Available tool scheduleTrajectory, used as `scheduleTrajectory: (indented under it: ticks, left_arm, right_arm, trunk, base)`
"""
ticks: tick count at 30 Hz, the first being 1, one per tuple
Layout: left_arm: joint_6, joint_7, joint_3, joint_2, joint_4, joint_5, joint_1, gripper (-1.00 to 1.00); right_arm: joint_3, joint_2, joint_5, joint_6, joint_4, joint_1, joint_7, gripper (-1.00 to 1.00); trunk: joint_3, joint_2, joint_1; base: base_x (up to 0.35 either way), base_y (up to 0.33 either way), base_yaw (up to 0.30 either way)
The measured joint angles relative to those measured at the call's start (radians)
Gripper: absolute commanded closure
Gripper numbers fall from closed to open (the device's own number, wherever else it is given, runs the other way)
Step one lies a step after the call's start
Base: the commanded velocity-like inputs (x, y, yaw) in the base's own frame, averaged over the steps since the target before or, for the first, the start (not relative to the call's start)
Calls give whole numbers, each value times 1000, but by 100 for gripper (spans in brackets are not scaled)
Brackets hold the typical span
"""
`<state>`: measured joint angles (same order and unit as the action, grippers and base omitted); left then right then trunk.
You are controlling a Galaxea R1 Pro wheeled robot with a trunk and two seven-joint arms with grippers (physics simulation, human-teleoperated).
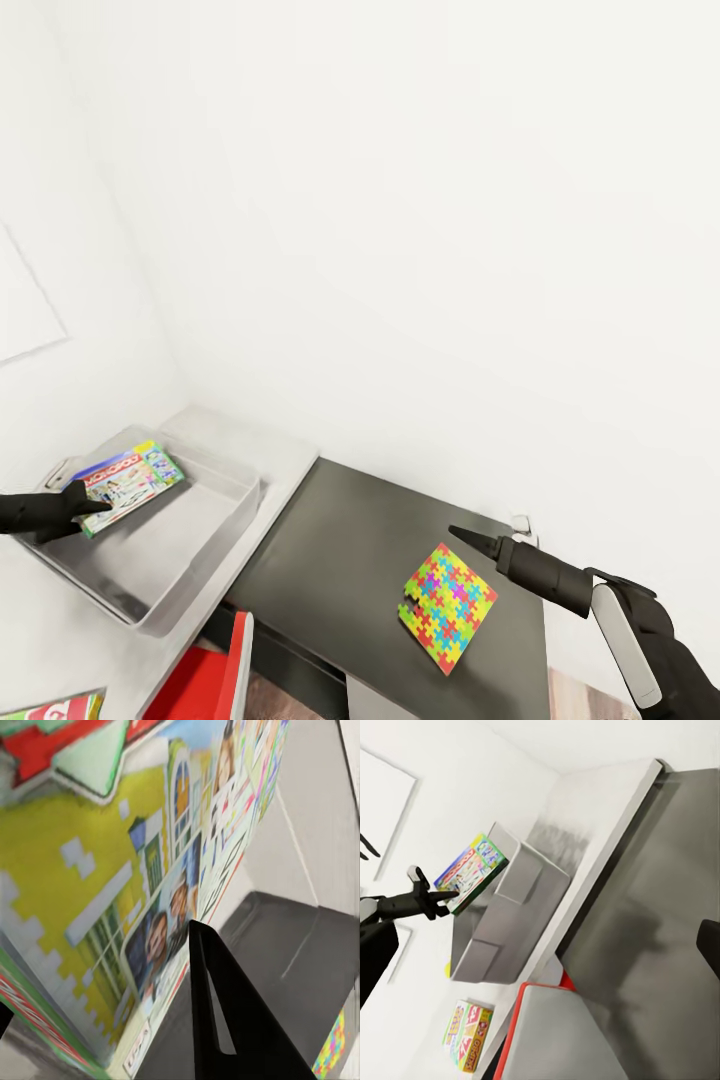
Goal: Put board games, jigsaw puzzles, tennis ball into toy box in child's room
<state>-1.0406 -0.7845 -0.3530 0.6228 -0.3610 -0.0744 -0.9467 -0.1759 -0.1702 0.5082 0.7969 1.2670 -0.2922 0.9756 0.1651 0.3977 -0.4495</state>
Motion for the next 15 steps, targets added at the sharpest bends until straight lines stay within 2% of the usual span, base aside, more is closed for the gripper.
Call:
scheduleTrajectory:
  ticks: [5,15]
  left_arm:
    - [0,0,-1,1,37,3,-37,100]
    - [1,61,-3,1,49,6,-43,100]
  right_arm:
    - [-1,0,0,0,0,0,0,-100]
    - [-39,1,0,0,0,0,3,-100]
  trunk:
    - [8,0,0]
    - [24,0,0]
  base:
    - [0,0,0]
    - [0,0,0]
